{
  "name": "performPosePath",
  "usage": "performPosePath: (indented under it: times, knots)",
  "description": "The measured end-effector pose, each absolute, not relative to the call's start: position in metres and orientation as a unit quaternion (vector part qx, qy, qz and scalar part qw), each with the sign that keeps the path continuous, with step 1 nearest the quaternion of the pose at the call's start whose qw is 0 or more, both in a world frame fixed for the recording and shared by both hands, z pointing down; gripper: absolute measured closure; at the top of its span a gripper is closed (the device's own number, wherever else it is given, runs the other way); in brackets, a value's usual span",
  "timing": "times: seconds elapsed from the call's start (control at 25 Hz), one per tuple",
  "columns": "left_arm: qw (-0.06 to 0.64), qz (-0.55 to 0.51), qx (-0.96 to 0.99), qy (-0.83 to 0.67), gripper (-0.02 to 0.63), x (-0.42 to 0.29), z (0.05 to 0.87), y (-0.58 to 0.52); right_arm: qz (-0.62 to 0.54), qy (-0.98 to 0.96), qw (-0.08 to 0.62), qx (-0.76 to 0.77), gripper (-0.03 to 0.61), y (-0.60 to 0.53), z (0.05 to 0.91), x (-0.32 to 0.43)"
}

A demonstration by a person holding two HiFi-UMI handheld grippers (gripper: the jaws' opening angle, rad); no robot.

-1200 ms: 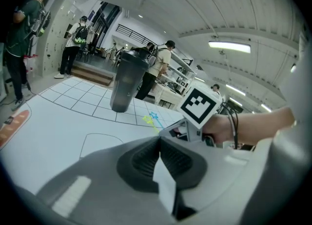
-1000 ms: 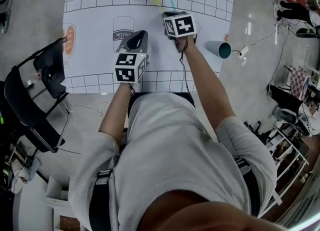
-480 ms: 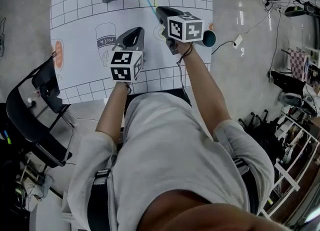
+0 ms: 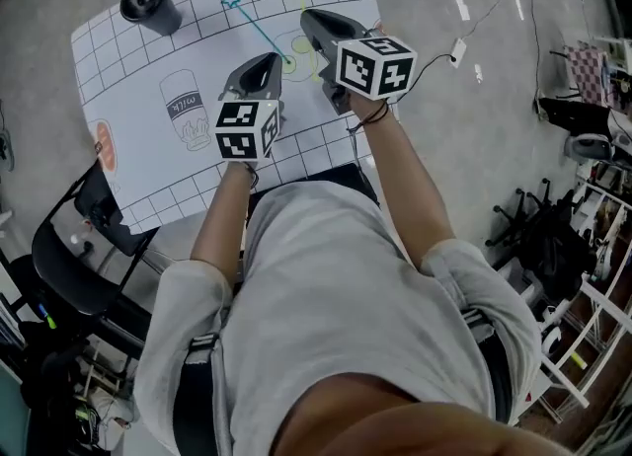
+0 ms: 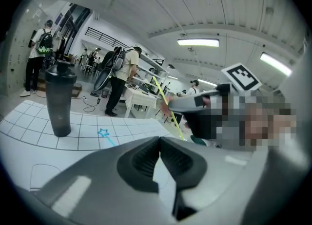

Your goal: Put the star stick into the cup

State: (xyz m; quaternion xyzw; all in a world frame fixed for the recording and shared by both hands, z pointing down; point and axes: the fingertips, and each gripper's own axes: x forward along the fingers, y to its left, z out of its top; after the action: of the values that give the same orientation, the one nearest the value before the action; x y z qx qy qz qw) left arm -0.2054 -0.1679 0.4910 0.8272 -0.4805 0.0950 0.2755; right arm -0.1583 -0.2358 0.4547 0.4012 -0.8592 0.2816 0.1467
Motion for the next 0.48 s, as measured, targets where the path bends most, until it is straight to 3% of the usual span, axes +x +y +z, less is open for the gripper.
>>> performPosePath:
  times: [0.24, 0.48]
  knots:
    - [0.263, 0.097, 0.848, -0.45, 0.611, -0.169, 0.478, -0.173, 0.232, -0.86, 0.07, 0.449, 0.563, -0.238, 0.395, -0.105]
    - [0.258, 0.107, 0.863, -0.42, 0.611, -0.139, 0.476, -0.166, 0.171, -0.841, 0.036, 0.511, 0.563, -0.239, 0.372, -0.041]
